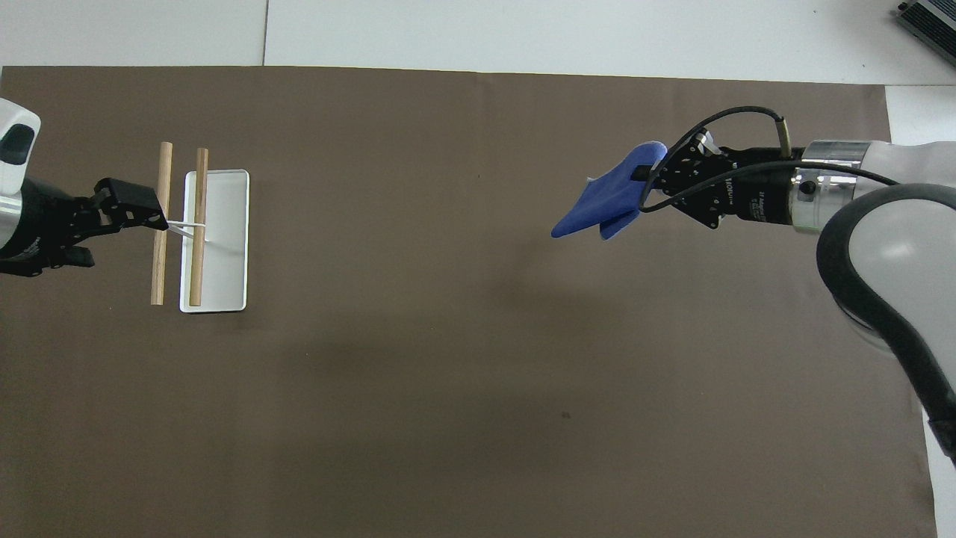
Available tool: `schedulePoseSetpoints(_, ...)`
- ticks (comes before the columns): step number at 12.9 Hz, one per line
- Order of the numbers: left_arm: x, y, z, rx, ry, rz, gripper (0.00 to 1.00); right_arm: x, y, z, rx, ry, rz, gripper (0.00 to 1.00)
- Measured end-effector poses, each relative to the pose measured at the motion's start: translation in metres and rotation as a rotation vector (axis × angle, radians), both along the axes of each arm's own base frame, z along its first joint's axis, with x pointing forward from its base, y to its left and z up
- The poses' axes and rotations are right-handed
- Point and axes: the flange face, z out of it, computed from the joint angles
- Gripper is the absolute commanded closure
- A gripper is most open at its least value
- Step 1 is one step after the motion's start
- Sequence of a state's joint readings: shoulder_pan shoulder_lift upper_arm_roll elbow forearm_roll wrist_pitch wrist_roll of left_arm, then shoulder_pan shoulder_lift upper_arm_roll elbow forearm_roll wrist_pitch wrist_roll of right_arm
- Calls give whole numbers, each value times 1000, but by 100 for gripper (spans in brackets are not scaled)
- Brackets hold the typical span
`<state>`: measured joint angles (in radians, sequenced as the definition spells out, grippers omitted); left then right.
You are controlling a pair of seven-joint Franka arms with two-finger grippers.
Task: Right arm passes towel to left arm to hang
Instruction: 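Lift the towel with the right gripper while the left gripper rises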
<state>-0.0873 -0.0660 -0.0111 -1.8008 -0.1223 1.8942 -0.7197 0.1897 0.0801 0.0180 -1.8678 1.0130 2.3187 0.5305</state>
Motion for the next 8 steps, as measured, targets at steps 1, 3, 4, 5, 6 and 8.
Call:
schedulePoseSetpoints(1, 2, -1, -1, -35, -20, 92, 0, -3, 27, 0, 30, 6, -40, 100)
schedulePoseSetpoints(3, 7, -6, -3, -99, -59, 259, 0, -13, 84, -8, 96, 34, -102, 100)
schedulePoseSetpoints(4, 8, -9, -4, -128, -68, 322, 0, -20, 107, -15, 122, 51, -119, 100)
schedulePoseSetpoints(5, 9, -13, -6, -154, -77, 383, 0, -27, 129, -24, 148, 70, -136, 100)
schedulePoseSetpoints(6, 10, -18, -9, -176, -87, 441, 0, -33, 145, -31, 176, 94, -156, 100)
schedulePoseSetpoints(8, 10, -30, -17, -217, -113, 537, 0, -42, 165, -40, 242, 140, -208, 100)
